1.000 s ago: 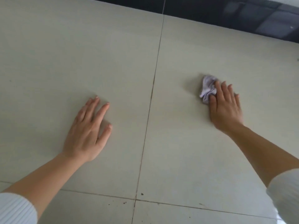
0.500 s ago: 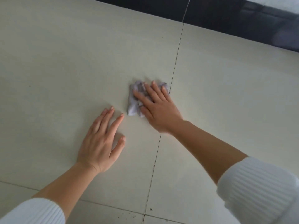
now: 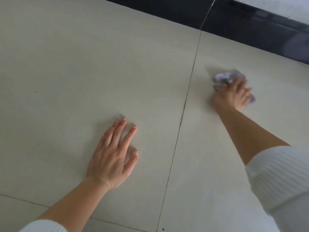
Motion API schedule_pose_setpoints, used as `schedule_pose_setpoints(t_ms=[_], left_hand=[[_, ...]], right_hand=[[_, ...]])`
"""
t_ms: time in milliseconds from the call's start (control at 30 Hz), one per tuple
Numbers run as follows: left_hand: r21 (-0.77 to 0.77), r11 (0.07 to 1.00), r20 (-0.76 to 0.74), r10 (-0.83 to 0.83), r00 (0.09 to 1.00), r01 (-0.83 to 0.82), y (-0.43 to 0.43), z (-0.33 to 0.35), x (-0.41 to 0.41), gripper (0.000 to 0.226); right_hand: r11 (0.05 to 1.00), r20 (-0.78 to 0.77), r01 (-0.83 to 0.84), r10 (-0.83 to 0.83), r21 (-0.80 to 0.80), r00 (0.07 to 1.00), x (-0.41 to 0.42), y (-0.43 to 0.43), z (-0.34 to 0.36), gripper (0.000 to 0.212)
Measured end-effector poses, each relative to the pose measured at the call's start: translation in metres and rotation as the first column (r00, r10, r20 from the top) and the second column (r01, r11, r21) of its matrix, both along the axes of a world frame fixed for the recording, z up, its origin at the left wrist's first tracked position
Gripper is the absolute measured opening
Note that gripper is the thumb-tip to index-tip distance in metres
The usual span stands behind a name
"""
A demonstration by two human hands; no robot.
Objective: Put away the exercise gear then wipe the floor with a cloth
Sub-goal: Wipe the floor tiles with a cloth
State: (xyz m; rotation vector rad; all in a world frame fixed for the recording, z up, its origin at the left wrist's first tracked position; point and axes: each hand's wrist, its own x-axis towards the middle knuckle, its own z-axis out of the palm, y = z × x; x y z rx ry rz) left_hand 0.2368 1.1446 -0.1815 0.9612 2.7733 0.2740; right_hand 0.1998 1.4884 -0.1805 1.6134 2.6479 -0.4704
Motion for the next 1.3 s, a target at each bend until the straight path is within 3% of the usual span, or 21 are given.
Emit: schedule_pose_setpoints(t_ms=[100, 200, 300, 367, 400, 433, 500, 567, 633, 700, 800, 900, 1067, 1233, 1300], left_hand=[[-0.011, 1.0, 0.014, 0.002, 1.0, -0.002, -0.001, -0.001, 0.0, 0.063], [-0.009, 1.0, 0.027, 0.008, 1.0, -0.008, -0.001, -0.001, -0.001, 0.064], [-0.014, 1.0, 0.03, 0.014, 0.999, -0.014, -0.001, 0.0, -0.001, 0.064], [-0.01, 1.0, 0.027, 0.011, 1.0, -0.01, -0.001, 0.001, -0.002, 0.064], [-0.006, 1.0, 0.023, 0.01, 1.0, -0.01, -0.001, 0.001, -0.002, 0.064], [-0.003, 1.0, 0.019, 0.011, 1.0, -0.011, -0.001, 0.001, -0.002, 0.064], [-0.003, 1.0, 0.014, 0.014, 1.0, -0.014, -0.001, 0.001, -0.002, 0.063], [-0.01, 1.0, 0.015, 0.005, 1.0, -0.005, -0.001, 0.0, -0.001, 0.063], [-0.011, 1.0, 0.02, 0.0, 1.0, 0.0, -0.002, -0.002, -0.001, 0.064], [-0.01, 1.0, 0.026, 0.002, 1.0, -0.002, -0.001, -0.002, -0.002, 0.064], [0.003, 1.0, 0.016, 0.003, 1.0, -0.003, 0.0, -0.001, -0.001, 0.064], [0.007, 1.0, 0.02, 0.002, 1.0, -0.002, 0.001, -0.002, -0.002, 0.063], [0.033, 0.999, 0.021, -0.014, 1.0, 0.013, 0.0, -0.002, -0.001, 0.063], [0.049, 0.999, 0.029, -0.009, 1.0, 0.008, 0.0, -0.002, -0.001, 0.064], [0.053, 0.999, 0.041, -0.001, 0.999, -0.002, 0.0, 0.0, 0.0, 0.065]], right_hand=[[0.921, -0.037, -0.387, 0.385, -0.041, 0.922, -0.051, -0.077, 0.0, 0.06], [0.61, -0.044, -0.787, 0.787, -0.089, 0.615, -0.067, -0.159, 0.006, 0.056], [0.305, 0.031, -0.951, 0.952, -0.053, 0.304, -0.055, -0.177, 0.01, 0.055], [0.21, 0.074, -0.977, 0.975, -0.027, 0.208, -0.047, -0.148, 0.009, 0.057], [0.24, 0.088, -0.971, 0.967, -0.022, 0.237, -0.042, -0.128, 0.009, 0.057], [0.332, 0.098, -0.943, 0.939, -0.024, 0.328, -0.035, -0.106, 0.01, 0.056], [0.596, 0.114, -0.802, 0.799, -0.033, 0.59, -0.011, -0.063, 0.012, 0.054], [0.799, 0.108, -0.6, 0.6, -0.039, 0.792, 0.027, -0.029, 0.013, 0.054], [0.921, 0.09, -0.385, 0.389, -0.05, 0.917, 0.067, -0.012, 0.013, 0.054], [0.985, 0.085, -0.16, 0.165, -0.066, 0.983, 0.097, -0.014, 0.013, 0.054], [0.995, 0.082, 0.038, -0.03, -0.094, 0.996, 0.11, -0.049, 0.013, 0.053], [0.961, 0.057, -0.231, 0.242, -0.15, 0.969, 0.112, -0.116, 0.017, 0.054], [0.773, 0.056, -0.608, 0.625, -0.183, 0.778, 0.159, -0.211, 0.032, 0.066], [0.643, 0.164, -0.722, 0.764, -0.255, 0.623, 0.236, -0.242, 0.034, 0.087], [0.69, 0.194, -0.698, 0.723, -0.19, 0.663, 0.256, -0.226, 0.031, 0.084]])
